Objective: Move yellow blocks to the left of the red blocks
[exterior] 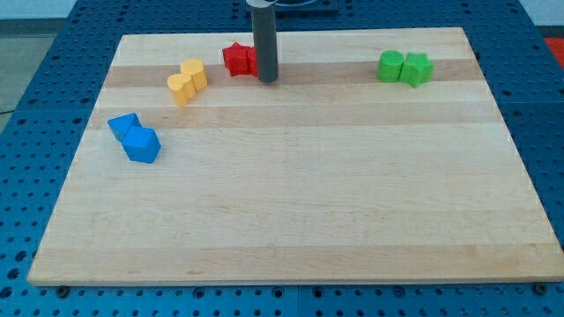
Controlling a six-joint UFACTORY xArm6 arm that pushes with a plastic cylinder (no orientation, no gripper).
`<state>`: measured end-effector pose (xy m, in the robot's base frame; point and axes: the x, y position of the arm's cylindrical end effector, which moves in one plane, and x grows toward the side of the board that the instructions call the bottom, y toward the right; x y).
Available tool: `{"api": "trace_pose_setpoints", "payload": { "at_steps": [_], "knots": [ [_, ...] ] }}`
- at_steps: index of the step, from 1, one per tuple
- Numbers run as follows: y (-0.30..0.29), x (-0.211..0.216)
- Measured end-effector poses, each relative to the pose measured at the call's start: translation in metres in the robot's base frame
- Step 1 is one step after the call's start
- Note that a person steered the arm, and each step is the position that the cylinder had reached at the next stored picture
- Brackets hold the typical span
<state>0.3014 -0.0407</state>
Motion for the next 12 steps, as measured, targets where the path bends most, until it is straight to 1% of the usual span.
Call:
{"api": "trace_pose_setpoints", "payload": {
  "at_steps": [1, 2, 3, 4, 5, 7, 9, 10, 11, 12],
  "knots": [
    [0.0, -0.002],
    [-0.005, 0.022],
    [-0.037, 0.05],
    [-0.086, 0.055],
    [-0.114, 0.07],
    [-0.144, 0.071],
    [-0.117, 0.046],
    [-0.121, 0.046],
    [-0.163, 0.05],
    [-0.195, 0.03]
  ]
}}
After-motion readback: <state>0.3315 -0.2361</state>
